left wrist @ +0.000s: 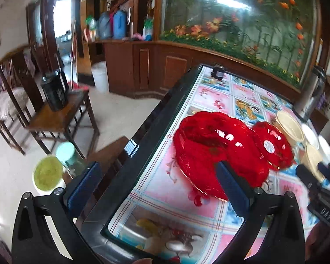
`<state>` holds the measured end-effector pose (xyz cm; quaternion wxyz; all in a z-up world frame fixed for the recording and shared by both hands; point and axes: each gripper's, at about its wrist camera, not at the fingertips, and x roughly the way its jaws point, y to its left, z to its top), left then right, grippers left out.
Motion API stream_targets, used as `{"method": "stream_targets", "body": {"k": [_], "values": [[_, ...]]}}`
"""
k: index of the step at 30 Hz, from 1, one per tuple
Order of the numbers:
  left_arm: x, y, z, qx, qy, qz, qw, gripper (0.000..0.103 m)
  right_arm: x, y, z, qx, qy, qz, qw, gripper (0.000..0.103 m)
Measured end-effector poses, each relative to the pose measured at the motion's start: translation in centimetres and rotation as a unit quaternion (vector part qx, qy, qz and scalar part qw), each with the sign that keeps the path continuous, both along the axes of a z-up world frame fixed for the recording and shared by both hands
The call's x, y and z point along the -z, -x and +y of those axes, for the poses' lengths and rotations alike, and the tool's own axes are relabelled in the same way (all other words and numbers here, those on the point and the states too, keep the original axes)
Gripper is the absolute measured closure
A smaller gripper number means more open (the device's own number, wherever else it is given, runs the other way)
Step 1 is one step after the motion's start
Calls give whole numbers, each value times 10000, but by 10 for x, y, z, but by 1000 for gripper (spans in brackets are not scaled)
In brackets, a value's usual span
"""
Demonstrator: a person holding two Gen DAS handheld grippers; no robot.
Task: Organize plates and bowls
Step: 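Grasp the rim of the large red plate with the left tool and lift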
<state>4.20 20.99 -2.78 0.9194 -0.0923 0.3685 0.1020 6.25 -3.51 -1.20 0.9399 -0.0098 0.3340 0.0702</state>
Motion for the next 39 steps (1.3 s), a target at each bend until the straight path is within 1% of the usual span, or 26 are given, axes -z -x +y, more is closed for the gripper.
{"method": "stream_targets", "body": {"k": [2, 3, 4, 5, 7, 8, 9, 10, 12, 13, 14, 15, 17, 18, 19, 25, 29, 33, 34, 35, 36, 37, 38, 39], "values": [[4, -10, 6, 159, 231, 78, 9996, 0, 5, -9, 10, -68, -91, 194, 9997, 1], [6, -13, 5, 222, 194, 101, 9995, 0, 7, -14, 13, -99, -149, 311, 9994, 1], [6, -14, 3, 263, 111, 115, 9995, 0, 11, -17, 16, -123, -211, 428, 9988, 2], [8, -17, -2, 323, -87, 128, 9994, 0, 14, -20, 19, -151, -288, 526, 9981, 4], [9, -19, -6, 375, -259, 138, 9989, 0, 20, -24, 21, -154, -348, 666, 9971, 12], [11, -20, -7, 377, -271, 149, 9988, 4, 24, -27, 22, -146, -353, 747, 9965, 13], [12, -22, -5, 399, -216, 162, 9988, 11, 27, -29, 23, -147, -382, 811, 9959, 19], [13, -23, -4, 423, -154, 186, 9988, 15, 30, -31, 22, -137, -444, 889, 9950, 28], [18, -27, -2, 438, -70, 264, 9987, 32, 35, -35, 23, -111, -478, 1020, 9936, 36], [20, -29, -1, 451, -51, 306, 9985, 36, 38, -37, 23, -111, -488, 1110, 9926, 38], [24, -31, -2, 500, -21, 373, 9981, 43, 40, -38, 23, -111, -494, 1193, 9916, 38], [26, -34, -4, 528, -28, 407, 9978, 48, 43, -39, 24, -129, -502, 1254, 9907, 40], [30, -36, -7, 573, -125, 486, 9971, 51, 46, -41, 28, -169, -471, 1321, 9900, 41], [32, -36, -9, 597, -153, 525, 9967, 56, 47, -43, 29, -171, -469, 1335, 9898, 41], [34, -37, -10, 656, -122, 560, 9962, 58, 48, -44, 29, -156, -482, 1345, 9896, 41], [38, -50, -12, 762, 62, 765, 9941, 59, 58, -57, 26, -41, -791, 1647, 9832, 41], [46, -63, -9, 769, 301, 1012, 9914, 59, 67, -67, 21, 44, -1086, 1925, 9753, 41], [55, -71, -6, 720, 415, 1218, 9891, 59, 75, -76, 19, 115, -1381, 2114, 9675, 41], [58, -73, -5, 726, 474, 1271, 9881, 59, 76, -77, 20, 118, -1427, 2141, 9663, 41], [60, -74, -5, 741, 511, 1305, 9873, 64, 77, -80, 20, 130, -1475, 2160, 9651, 41], [63, -75, -5, 755, 557, 1372, 9861, 69, 78, -82, 20, 144, -1506, 2166, 9645, 43], [65, -77, -5, 762, 594, 1448, 9847, 70, 79, -84, 20, 159, -1514, 2173, 9642, 49], [68, -78, -5, 769, 621, 1498, 9838, 72, 80, -86, 20, 161, -1534, 2201, 9632, 52], [71, -80, -5, 775, 666, 1564, 9824, 79, 82, -88, 20, 143, -1571, 2256, 9614, 62]]}}
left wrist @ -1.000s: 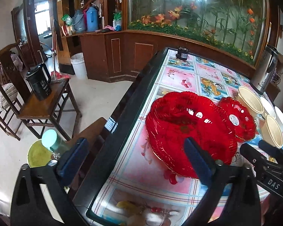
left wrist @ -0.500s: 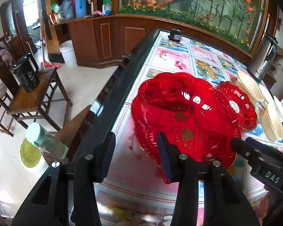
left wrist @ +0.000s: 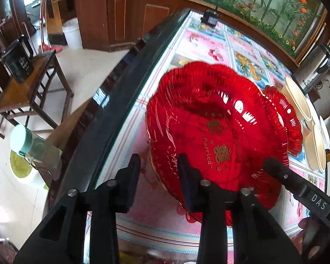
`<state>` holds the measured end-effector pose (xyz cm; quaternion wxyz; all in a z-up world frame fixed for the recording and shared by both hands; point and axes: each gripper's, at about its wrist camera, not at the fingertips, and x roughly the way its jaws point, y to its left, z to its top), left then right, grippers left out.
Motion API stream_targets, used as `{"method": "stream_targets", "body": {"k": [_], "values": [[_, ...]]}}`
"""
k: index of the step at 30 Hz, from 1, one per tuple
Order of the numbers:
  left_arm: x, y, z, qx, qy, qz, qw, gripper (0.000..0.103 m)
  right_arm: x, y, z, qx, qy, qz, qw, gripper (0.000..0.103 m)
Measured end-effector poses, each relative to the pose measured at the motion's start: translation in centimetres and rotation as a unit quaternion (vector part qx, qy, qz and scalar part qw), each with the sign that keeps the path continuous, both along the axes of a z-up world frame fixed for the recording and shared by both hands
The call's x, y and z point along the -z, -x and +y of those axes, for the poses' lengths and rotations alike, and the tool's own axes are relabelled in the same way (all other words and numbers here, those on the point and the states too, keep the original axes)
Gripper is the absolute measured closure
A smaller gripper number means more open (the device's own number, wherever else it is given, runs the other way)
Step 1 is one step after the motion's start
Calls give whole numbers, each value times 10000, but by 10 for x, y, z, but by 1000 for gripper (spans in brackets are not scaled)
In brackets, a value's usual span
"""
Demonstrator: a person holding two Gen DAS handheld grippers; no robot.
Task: Organize plates and bowls
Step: 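Grasp the rim of the large red plate with the left tool and lift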
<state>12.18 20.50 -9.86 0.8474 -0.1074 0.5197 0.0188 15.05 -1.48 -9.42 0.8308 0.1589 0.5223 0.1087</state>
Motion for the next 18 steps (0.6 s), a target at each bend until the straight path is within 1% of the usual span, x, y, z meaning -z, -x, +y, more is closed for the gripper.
{"method": "stream_targets", "body": {"k": [1, 2, 5, 7, 9, 13, 18], "values": [[2, -1, 0, 3, 36, 42, 10000, 81, 3, -3, 0, -25, -57, 81, 9999, 69], [3, -2, 0, 20, 103, 66, 9999, 81, 5, -4, 0, -38, -95, 157, 9998, 70], [3, -1, -3, 53, 127, 67, 9999, 89, 11, -6, -3, -7, -274, 217, 9994, 75], [2, 1, -4, 32, 31, 53, 10000, 89, 13, -4, -4, -12, -339, 229, 9992, 81], [2, 2, -4, 24, 42, 55, 10000, 89, 14, -2, -5, -43, -322, 223, 9992, 84], [0, 13, -5, 29, 15, 78, 10000, 89, 14, 3, -8, -101, -388, 227, 9989, 84], [-2, 33, -5, 16, -48, 99, 9999, 88, 13, 21, -6, -323, -411, 245, 9983, 84]]}}
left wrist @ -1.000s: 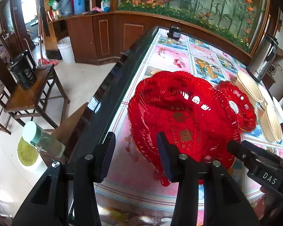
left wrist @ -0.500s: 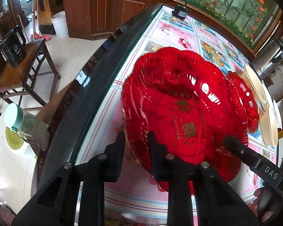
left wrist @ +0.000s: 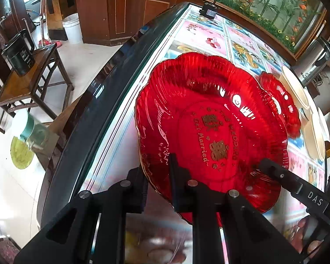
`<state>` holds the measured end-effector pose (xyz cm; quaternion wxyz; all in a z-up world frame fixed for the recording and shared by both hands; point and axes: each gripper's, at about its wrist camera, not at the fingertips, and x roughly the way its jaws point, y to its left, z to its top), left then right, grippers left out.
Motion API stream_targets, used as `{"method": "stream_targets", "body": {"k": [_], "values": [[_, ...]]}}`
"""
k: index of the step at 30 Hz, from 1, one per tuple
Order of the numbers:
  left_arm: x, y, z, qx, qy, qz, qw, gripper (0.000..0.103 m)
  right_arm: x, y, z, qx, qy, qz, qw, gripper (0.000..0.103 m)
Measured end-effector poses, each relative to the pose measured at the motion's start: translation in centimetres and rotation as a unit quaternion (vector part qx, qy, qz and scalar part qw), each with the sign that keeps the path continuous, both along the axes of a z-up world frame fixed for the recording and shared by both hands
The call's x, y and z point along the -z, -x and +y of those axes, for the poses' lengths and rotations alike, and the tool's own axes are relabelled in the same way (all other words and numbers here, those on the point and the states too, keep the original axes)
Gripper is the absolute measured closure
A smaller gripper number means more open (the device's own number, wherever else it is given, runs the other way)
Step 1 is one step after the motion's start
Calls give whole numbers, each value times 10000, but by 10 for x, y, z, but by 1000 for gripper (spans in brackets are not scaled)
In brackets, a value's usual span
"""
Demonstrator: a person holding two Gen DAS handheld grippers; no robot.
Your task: Organize plates and bowls
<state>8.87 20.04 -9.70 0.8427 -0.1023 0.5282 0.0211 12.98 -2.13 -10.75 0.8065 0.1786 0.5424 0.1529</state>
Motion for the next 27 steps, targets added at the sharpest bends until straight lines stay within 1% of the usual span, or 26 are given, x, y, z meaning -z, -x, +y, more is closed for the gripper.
{"method": "stream_targets", "body": {"k": [6, 12, 15, 17, 20, 22, 24, 25, 27], "values": [[-4, 30, -8, 25, -271, -37, 9996, 88, 0, 25, 0, -234, -70, 29, 9997, 84], [-4, 45, -26, 184, -374, -49, 9991, 87, -1, 50, -13, -248, -55, -91, 9996, 84], [-3, 45, -31, 177, -346, -30, 9992, 87, -2, 55, -22, -209, -11, -136, 9997, 84], [-3, 44, -29, 94, -226, 9, 9997, 86, -2, 55, -27, -230, -115, -79, 9996, 80], [-7, 51, -29, 2, -235, 24, 9997, 77, -7, 56, -35, -190, -283, -125, 9993, 75], [-18, 60, -29, -63, -379, -176, 9991, 69, -15, 60, -40, -228, -300, -241, 9990, 59], [-29, 68, -29, -125, -482, -359, 9981, 49, -24, 64, -48, -204, -378, -389, 9983, 53], [-35, 73, -28, -144, -509, -460, 9975, 46, -28, 67, -54, -165, -363, -491, 9980, 52], [-48, 84, -26, -157, -569, -656, 9961, 44, -34, 69, -65, -100, -344, -605, 9975, 52]]}}
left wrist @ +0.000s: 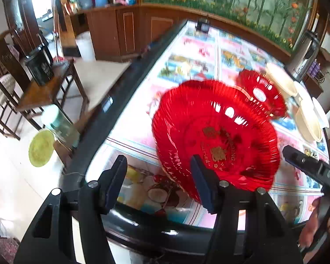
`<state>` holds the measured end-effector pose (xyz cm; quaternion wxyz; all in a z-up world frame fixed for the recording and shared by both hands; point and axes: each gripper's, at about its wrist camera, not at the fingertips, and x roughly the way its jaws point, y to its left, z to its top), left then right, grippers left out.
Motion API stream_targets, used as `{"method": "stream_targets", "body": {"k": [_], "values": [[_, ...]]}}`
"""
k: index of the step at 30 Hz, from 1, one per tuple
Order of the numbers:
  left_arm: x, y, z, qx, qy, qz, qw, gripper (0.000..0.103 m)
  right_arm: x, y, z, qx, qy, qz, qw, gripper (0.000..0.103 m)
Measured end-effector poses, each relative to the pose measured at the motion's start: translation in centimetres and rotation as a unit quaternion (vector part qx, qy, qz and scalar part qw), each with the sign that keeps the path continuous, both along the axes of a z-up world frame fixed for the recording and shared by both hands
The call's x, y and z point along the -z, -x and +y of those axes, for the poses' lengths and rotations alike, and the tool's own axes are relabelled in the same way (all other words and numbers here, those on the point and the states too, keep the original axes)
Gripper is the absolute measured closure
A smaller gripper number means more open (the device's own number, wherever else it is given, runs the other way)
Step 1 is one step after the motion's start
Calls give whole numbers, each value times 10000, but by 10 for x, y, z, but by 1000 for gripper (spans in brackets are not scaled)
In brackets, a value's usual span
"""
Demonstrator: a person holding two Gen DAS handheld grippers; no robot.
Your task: Organize plates and bowls
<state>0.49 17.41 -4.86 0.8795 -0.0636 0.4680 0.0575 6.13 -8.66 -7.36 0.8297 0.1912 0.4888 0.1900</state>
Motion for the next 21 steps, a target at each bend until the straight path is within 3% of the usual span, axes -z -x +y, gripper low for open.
{"method": "stream_targets", "body": {"k": [4, 6, 9, 14, 17, 21], "values": [[-28, 5, -5, 160, 55, -340, 9993, 43, -8, 1, -41, 436, -208, -112, 9988, 51], [-39, -1, -15, 311, 129, -519, 9981, 32, -11, -5, -60, 699, -303, -135, 9970, 51], [-50, -17, -35, 457, 339, -607, 9965, 28, -14, -13, -80, 953, -411, -162, 9945, 51], [-50, -57, -78, 695, 1304, -427, 9881, 29, -12, -26, -100, 1182, -564, -258, 9911, 51], [-49, -92, -97, 630, 1401, -259, 9878, 29, -6, -39, -111, 1261, -779, -215, 9887, 51], [-37, -135, -103, 119, 1653, 36, 9862, 29, 1, -60, -122, 1321, -1070, -185, 9853, 51]]}}
